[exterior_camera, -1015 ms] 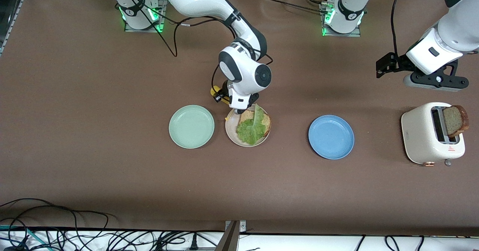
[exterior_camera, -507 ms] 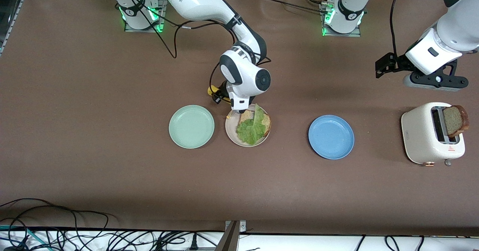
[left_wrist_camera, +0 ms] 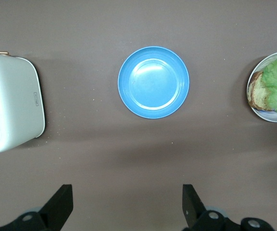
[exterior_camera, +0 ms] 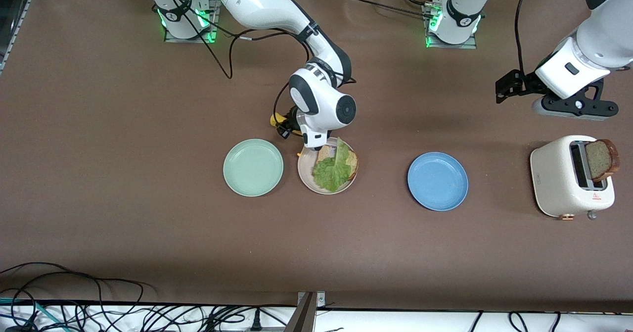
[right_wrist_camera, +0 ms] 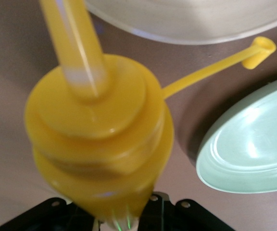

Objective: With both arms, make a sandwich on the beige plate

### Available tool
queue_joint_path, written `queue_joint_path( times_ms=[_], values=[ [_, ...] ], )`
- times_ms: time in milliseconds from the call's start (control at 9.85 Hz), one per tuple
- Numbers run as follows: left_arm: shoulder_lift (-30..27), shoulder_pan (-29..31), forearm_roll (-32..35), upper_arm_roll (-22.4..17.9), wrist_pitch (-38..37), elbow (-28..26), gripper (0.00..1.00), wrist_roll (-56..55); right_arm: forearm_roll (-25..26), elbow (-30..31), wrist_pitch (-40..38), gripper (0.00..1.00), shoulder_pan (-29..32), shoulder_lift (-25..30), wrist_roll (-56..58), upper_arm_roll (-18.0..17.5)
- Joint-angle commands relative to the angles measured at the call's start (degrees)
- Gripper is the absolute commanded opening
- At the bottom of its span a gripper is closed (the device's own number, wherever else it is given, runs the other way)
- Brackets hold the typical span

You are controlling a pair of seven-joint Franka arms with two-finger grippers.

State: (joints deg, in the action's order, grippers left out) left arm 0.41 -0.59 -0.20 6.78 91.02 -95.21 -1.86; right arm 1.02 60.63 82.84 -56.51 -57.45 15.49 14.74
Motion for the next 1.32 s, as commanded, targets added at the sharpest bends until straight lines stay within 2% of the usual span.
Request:
queue_joint_path(
  times_ms=[0, 406, 609, 812, 1015, 1218],
  values=[
    [-0.4, -0.3, -0.9, -0.2, -0.5, 0.0, 1.0, -0.6, -1.4, -2.5, -3.1, 0.0, 0.7, 1.4, 2.0, 0.6],
    [-0.4, -0.3, -0.9, -0.2, -0.5, 0.0, 1.0, -0.7, -4.0, -1.9, -1.3, 0.0, 5.0, 7.4, 3.6, -0.1],
    [-0.4, -0.4, -0.9, -0.2, -0.5, 0.0, 1.0, -0.7, -5.8, 1.0, -0.9, 0.0, 9.7, 13.0, 5.4, -1.8],
    [-0.4, -0.4, -0.9, -0.2, -0.5, 0.0, 1.0, -0.8, -6.8, 8.8, 3.4, 0.0, 16.1, 21.6, 10.1, -4.9],
    [-0.3, -0.4, -0.9, -0.2, -0.5, 0.0, 1.0, -0.8, -6.9, 14.7, 6.1, 0.0, 21.3, 27.6, 17.0, -6.5],
    [-0.4, -0.4, -0.9, -0.2, -0.5, 0.0, 1.0, -0.8, -7.0, 24.4, 13.3, 0.0, 29.0, 35.4, 24.7, -11.0]
  ],
)
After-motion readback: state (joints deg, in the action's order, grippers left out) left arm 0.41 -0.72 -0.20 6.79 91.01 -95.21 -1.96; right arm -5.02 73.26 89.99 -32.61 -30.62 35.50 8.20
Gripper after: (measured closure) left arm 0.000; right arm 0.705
